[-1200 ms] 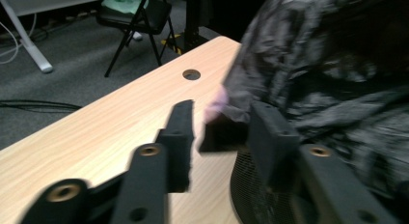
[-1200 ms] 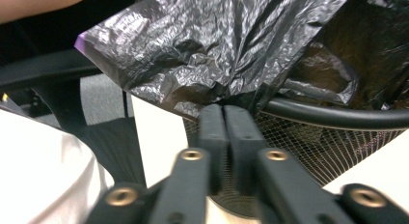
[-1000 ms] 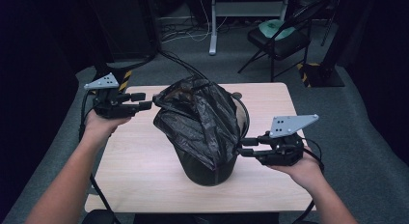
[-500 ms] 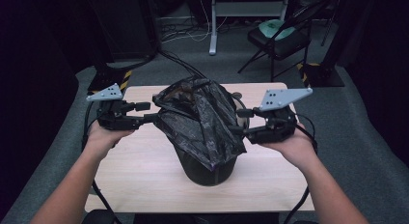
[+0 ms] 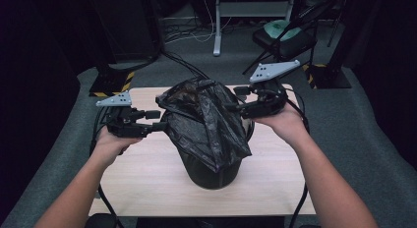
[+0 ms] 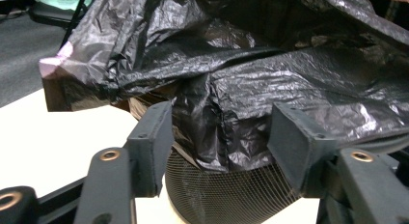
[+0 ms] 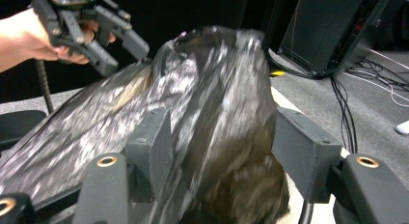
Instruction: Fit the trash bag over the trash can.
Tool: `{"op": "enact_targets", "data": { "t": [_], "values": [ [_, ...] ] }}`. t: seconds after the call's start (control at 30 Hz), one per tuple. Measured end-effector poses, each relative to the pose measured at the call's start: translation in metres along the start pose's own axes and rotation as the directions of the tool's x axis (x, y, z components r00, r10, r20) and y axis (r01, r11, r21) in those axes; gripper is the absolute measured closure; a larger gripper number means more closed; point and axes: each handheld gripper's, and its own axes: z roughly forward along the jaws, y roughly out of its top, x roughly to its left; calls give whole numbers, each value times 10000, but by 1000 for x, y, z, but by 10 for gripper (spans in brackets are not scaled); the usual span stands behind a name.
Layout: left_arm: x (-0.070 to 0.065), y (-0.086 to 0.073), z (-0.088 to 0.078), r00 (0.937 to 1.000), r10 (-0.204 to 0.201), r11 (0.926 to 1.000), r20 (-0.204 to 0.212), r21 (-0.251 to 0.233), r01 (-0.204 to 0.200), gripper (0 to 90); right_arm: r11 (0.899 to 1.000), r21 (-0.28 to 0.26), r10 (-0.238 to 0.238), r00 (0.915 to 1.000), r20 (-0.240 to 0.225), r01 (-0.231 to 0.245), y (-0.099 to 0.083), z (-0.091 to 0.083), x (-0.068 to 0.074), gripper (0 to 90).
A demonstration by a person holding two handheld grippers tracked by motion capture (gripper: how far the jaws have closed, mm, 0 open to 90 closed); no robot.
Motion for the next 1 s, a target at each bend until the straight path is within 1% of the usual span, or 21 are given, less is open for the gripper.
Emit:
{"op": "enact_targets", "data": {
  "t": [0.1, 0.23, 0.27, 0.3, 0.33, 0.37, 0.4, 0.43, 0.47, 0.5, 0.57, 0.6, 0.7, 0.73, 0.77, 0.8, 0.83, 0.87, 0.9, 0.93, 1.0],
  "values": [
    [1, -1, 0, 9997, 86, 9999, 221, 86, -88, 508, 9998, 169, -82, 10000, 46, 81, 12, 9, -4, 376],
    [-1, -2, -1, 9979, 416, 9989, 507, 214, -427, 642, 9996, 246, -153, 9998, 97, 150, 27, 22, -9, 375],
    [-2, -3, -1, 9973, 478, 9985, 550, 244, -493, 703, 9996, 234, -164, 9998, 99, 161, 33, 27, -10, 409],
    [-3, -3, -1, 9971, 525, 9983, 551, 240, -539, 703, 9996, 234, -164, 9998, 99, 161, 33, 27, -10, 409],
    [-4, -3, -1, 9962, 640, 9976, 582, 244, -655, 726, 9995, 253, -187, 9998, 50, 186, 34, 28, -10, 453],
    [-4, -4, -1, 9956, 710, 9970, 608, 263, -727, 797, 9989, 289, -374, 9993, -34, 375, 38, 31, -9, 580],
    [-5, -4, -1, 9951, 773, 9965, 619, 254, -790, 797, 9989, 289, -374, 9993, -34, 375, 38, 31, -9, 580],
    [-6, -4, -1, 9946, 819, 9962, 634, 251, -836, 853, 9976, 349, -594, 9982, -109, 598, 38, 32, -7, 706],
    [-6, -5, -1, 9942, 878, 9957, 624, 245, -895, 885, 9964, 365, -763, 9971, -78, 766, 38, 32, -5, 754],
    [-7, -5, 0, 9937, 956, 9950, 590, 245, -972, 885, 9964, 365, -763, 9971, -78, 766, 38, 32, -5, 754],
    [-7, -7, 0, 9938, 986, 9948, 512, 194, -997, 896, 9949, 380, -927, 9956, -127, 931, 37, 30, -2, 827],
    [-6, -8, 0, 9940, 986, 9948, 480, 199, -997, 897, 9944, 370, -991, 9950, -105, 994, 36, 28, -2, 845],
    [-5, -10, 1, 9944, 1008, 9943, 329, 320, -1019, 898, 9943, 334, -1008, 9949, -25, 1008, 31, 22, -1, 870],
    [-4, -11, 2, 9947, 990, 9943, 283, 375, -1000, 898, 9951, 299, -943, 9955, 13, 942, 25, 16, -3, 872],
    [-4, -12, 2, 9949, 978, 9942, 230, 415, -987, 898, 9951, 299, -943, 9955, 13, 942, 25, 16, -3, 872],
    [-2, -13, 3, 9957, 916, 9946, 158, 469, -922, 898, 9970, 163, -751, 9972, -32, 751, 18, 9, -4, 871],
    [-2, -13, 3, 9957, 916, 9946, 158, 469, -922, 898, 9970, 163, -751, 9972, -32, 751, 18, 9, -4, 871],
    [-1, -14, 3, 9960, 891, 9949, 76, 475, -893, 898, 9985, 24, -541, 9985, -113, 542, 9, 2, -5, 870],
    [-1, -14, 3, 9965, 837, 9955, 33, 433, -837, 898, 9985, 24, -541, 9985, -113, 542, 9, 2, -5, 870],
    [0, -13, 2, 9973, 740, 9968, 11, 290, -740, 896, 9991, -18, -430, 9990, -143, 430, 1, -3, -5, 869],
    [1, -11, 0, 9984, 555, 9984, 98, 92, -556, 876, 9991, -13, -421, 9990, -124, 421, -2, -4, -5, 868]
  ]
}}
